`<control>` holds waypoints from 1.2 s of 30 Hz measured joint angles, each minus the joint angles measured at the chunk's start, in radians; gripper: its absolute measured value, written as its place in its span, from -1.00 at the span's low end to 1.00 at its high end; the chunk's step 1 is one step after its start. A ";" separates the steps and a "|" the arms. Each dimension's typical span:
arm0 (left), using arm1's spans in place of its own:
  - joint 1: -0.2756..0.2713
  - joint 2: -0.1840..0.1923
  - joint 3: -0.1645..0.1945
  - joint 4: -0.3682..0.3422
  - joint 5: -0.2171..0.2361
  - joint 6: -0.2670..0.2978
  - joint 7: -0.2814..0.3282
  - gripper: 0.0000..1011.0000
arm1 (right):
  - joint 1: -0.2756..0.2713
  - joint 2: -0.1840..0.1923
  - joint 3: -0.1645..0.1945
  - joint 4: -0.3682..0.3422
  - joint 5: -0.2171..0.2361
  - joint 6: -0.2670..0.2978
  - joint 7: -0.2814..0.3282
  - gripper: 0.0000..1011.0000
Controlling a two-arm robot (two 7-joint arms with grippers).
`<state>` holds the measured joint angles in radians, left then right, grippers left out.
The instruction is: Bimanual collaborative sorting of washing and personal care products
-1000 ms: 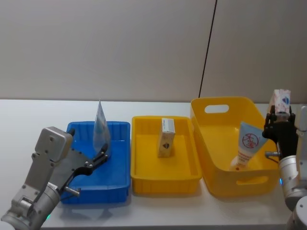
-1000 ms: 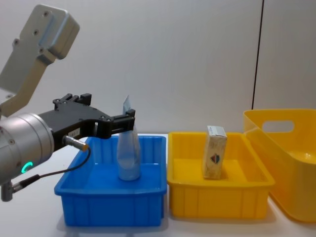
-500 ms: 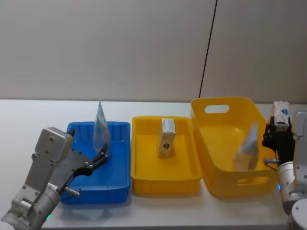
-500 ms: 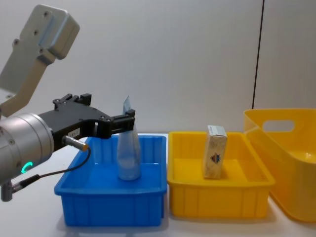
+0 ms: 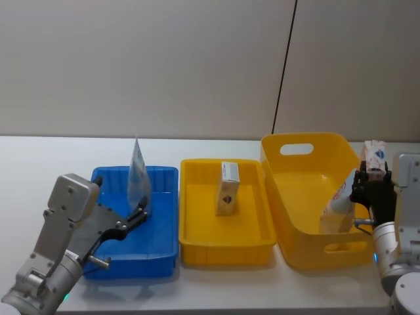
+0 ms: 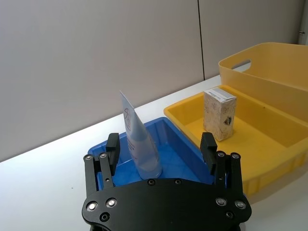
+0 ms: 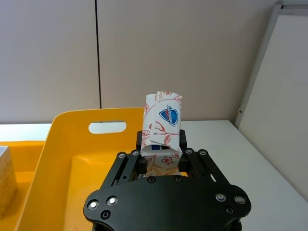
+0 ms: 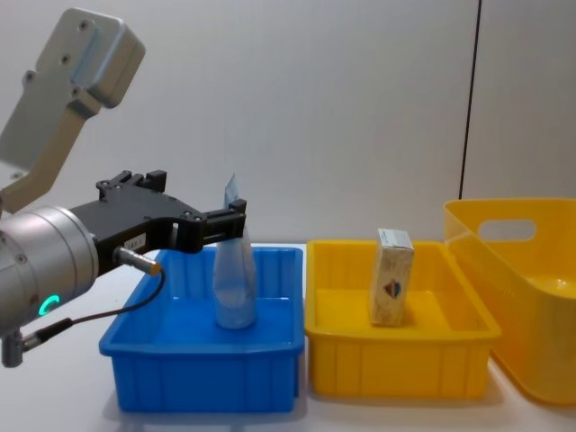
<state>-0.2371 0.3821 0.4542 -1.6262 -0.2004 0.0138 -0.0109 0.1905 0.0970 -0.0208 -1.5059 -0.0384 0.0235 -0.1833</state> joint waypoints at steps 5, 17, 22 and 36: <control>0.000 0.000 0.000 0.000 0.000 0.000 0.000 0.98 | 0.002 -0.003 0.000 0.001 0.002 0.000 0.006 -0.38; 0.000 0.000 0.000 0.000 0.000 0.000 0.000 0.98 | 0.003 -0.007 -0.001 0.002 0.004 0.000 0.015 0.04; 0.000 0.000 0.000 0.000 0.000 0.000 0.000 0.98 | 0.004 -0.008 -0.001 0.003 0.005 0.000 0.018 0.42; 0.000 0.000 0.000 0.000 0.000 0.000 0.000 0.98 | 0.002 -0.011 0.001 -0.002 0.010 -0.010 0.027 0.98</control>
<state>-0.2371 0.3821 0.4542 -1.6262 -0.2004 0.0139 -0.0109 0.1928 0.0861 -0.0199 -1.5077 -0.0287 0.0139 -0.1567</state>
